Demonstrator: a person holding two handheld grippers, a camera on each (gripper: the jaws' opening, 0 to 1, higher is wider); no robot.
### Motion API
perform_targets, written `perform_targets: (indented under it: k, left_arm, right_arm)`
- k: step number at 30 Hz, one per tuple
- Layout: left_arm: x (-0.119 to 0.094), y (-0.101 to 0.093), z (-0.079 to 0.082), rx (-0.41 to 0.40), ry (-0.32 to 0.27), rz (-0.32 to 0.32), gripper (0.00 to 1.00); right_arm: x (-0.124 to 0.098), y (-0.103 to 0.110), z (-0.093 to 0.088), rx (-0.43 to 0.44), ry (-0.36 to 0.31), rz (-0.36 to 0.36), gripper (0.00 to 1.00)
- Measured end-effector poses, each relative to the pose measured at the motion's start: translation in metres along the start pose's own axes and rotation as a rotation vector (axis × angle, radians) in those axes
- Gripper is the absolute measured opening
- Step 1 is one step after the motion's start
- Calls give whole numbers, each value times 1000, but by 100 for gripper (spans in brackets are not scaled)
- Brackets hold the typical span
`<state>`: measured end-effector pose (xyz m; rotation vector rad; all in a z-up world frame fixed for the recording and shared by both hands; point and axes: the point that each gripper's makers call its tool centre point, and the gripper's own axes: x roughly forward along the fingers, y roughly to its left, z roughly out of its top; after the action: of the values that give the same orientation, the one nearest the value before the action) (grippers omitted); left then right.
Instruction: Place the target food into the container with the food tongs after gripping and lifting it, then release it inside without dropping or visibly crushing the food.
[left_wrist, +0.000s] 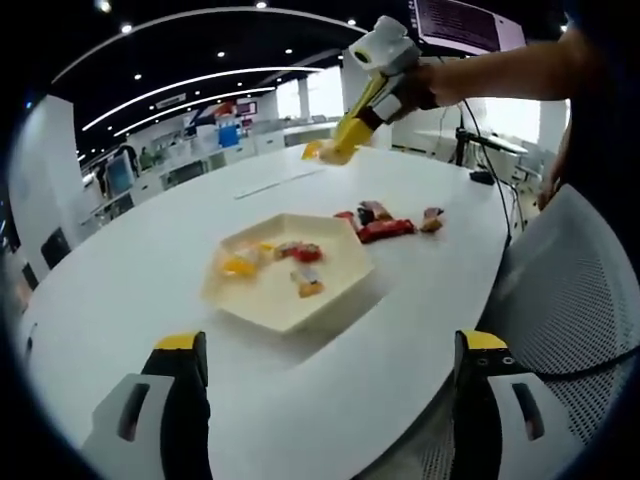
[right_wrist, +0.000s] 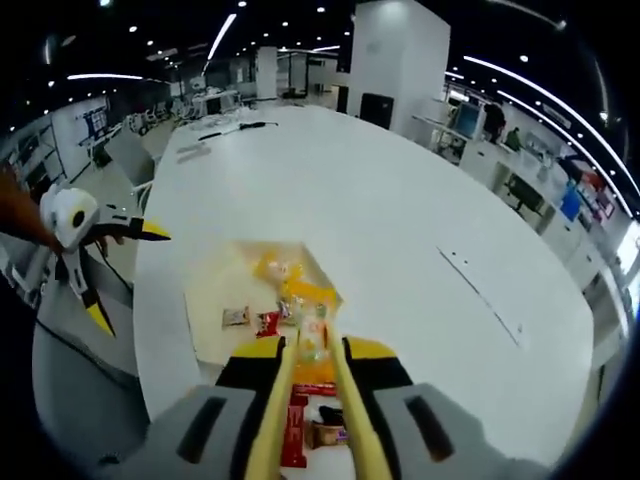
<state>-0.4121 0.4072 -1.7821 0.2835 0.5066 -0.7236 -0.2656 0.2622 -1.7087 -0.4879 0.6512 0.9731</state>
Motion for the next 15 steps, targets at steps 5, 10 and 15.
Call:
perform_targets:
  k: [5,10,15]
  left_arm:
    - [0,0,-1,6,5,4,99]
    - [0,1,0,7,5,7,99]
    - [0,1,-1,10,6,5,99]
  right_arm:
    - [13,19,24,-29,-12,34,22]
    - [26,36,40,-64,-13,66,21]
    - [39,47,49,-76,-10,87,21]
